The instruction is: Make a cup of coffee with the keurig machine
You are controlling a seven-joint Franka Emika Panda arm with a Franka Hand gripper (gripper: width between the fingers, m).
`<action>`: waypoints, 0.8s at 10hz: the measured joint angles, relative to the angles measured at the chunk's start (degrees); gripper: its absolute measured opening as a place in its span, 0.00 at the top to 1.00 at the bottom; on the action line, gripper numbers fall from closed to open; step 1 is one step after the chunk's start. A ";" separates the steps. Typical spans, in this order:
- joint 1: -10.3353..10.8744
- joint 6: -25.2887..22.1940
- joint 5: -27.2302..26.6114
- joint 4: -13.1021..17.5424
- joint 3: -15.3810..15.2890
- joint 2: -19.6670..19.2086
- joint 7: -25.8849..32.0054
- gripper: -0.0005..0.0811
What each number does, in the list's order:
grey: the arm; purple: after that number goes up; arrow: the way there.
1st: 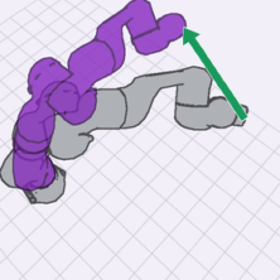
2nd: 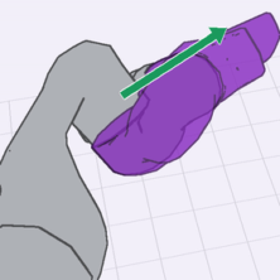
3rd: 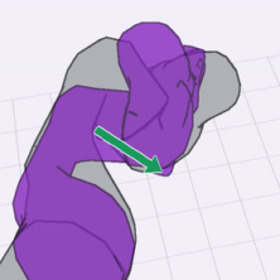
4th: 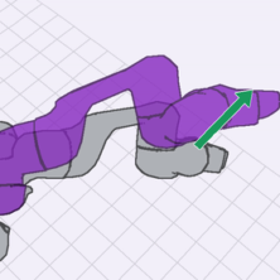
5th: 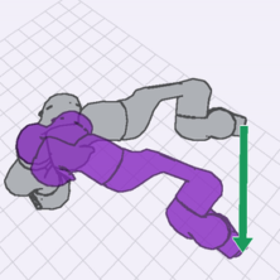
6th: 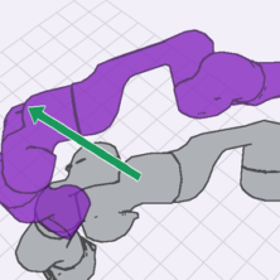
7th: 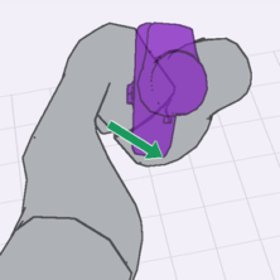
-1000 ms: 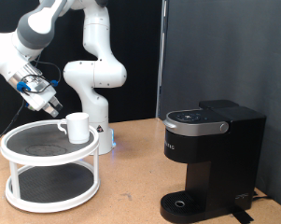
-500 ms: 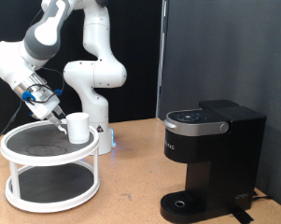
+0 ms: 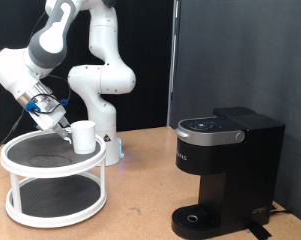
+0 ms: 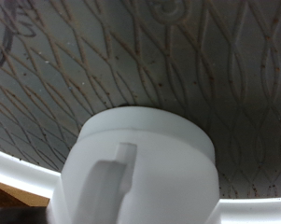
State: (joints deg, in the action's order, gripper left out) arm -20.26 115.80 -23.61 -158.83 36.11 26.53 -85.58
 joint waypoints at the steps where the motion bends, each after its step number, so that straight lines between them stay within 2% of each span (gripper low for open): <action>1: 0.00 0.00 0.00 -0.03 0.06 0.00 0.06 0.29; 2: 0.00 0.00 0.00 -0.05 0.09 0.00 0.12 0.53; 4: 0.00 0.02 0.00 -0.06 0.15 0.00 0.23 0.86; 5: 0.00 0.03 0.00 -0.06 0.16 0.00 0.31 0.86; 6: 0.00 0.03 0.00 -0.06 0.18 0.00 0.37 0.97; 8: 0.00 -0.21 0.00 -0.01 0.20 0.00 0.38 0.99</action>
State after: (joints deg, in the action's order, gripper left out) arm -20.26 115.59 -23.61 -158.84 36.31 26.53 -85.20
